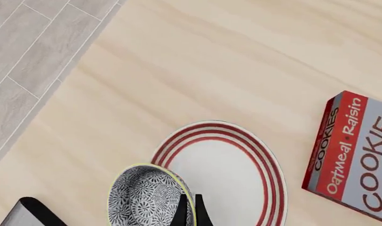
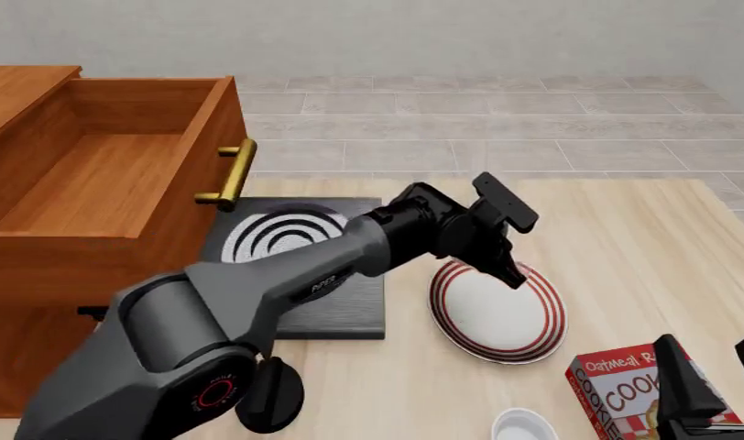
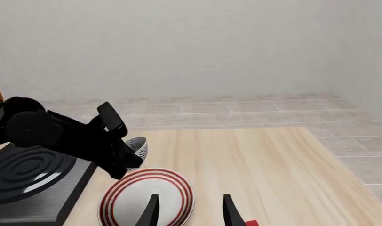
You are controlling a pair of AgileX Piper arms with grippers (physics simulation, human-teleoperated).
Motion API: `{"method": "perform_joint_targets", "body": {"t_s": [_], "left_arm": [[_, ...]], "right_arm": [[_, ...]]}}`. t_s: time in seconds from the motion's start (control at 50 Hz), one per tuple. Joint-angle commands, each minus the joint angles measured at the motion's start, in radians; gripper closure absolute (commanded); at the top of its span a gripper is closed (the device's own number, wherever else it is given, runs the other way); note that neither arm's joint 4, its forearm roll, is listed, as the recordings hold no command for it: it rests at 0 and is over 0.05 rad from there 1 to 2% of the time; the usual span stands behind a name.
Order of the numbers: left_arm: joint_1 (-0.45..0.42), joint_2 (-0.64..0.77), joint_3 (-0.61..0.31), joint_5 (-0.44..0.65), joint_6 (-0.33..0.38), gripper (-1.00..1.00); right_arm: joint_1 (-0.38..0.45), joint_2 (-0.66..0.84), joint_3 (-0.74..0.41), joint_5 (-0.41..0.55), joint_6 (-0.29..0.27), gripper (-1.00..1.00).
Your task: Pick the akita bowl in the top layer of the wooden cabinet and place it on the plate.
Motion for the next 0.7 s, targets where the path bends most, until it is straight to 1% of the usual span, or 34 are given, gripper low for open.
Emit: {"method": "perform_joint_targets", "body": {"t_s": [0.02,0.42,0.7], "left_arm": [[-0.003,0.028,-0.015,-0.002,0.004,1.0],[-0.016,0.077,-0.03,-0.015,-0.018,1.0],[-0.021,0.093,-0.02,-0.033,-0.036,1.0]], "right_arm": [[-0.003,0.001,0.0,0.0,0.003,-1.0],[-0.005,-0.001,-0.001,0.0,0.004,-1.0],[-0.007,0.0,-0.003,0.001,0.006,-1.0]]}}
